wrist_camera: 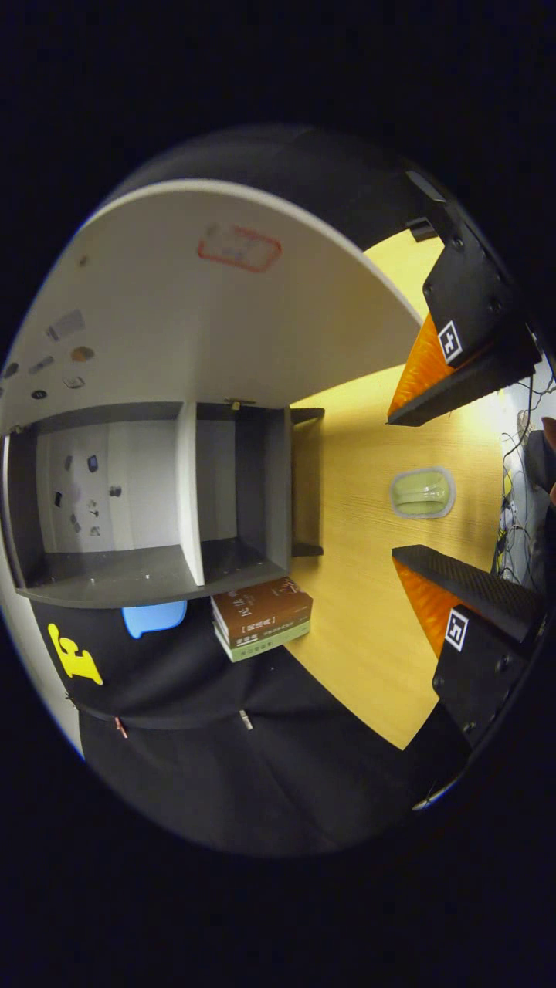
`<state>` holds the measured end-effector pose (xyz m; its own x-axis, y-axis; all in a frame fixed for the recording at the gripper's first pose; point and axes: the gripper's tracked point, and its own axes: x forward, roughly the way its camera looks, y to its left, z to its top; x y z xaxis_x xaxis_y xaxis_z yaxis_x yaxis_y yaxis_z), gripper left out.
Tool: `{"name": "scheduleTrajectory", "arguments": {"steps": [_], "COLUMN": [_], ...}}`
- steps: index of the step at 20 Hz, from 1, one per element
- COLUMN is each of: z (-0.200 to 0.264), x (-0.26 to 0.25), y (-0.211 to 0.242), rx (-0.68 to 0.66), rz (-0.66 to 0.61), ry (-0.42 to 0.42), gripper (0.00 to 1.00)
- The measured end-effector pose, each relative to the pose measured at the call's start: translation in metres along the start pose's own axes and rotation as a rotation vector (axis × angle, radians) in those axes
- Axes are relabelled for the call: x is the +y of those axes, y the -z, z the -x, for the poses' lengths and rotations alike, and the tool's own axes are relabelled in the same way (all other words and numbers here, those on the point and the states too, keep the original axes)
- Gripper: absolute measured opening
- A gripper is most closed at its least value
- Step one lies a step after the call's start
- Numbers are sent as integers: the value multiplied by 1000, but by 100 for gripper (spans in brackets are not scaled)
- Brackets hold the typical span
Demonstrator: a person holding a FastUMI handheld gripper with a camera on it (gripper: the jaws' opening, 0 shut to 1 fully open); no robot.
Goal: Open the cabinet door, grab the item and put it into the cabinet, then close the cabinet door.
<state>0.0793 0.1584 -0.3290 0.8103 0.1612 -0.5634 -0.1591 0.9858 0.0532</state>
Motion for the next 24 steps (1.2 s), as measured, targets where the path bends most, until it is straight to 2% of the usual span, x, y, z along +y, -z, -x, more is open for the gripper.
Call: {"name": "scheduleTrajectory", "arguments": {"steps": [5,12,13,14,15,16,17,19,22,24], "z": [-71,-142,-148,-152,-156,-161,-165,-164,-167,-163], "x": [12,7,7,6,5,4,1,-2,-10,-9], "y": [51,98,104,110,117,122,126,131,128,120], "rx": [117,213,225,244,258,270,278,294,276,262], "rz": [11,-30,-33,-34,-35,-33,-24,-20,-3,-11], "ry": [-15,7,11,15,17,22,34,37,63,65], "gripper": [99,97,92,78,70,59,54,32,19,19]}}
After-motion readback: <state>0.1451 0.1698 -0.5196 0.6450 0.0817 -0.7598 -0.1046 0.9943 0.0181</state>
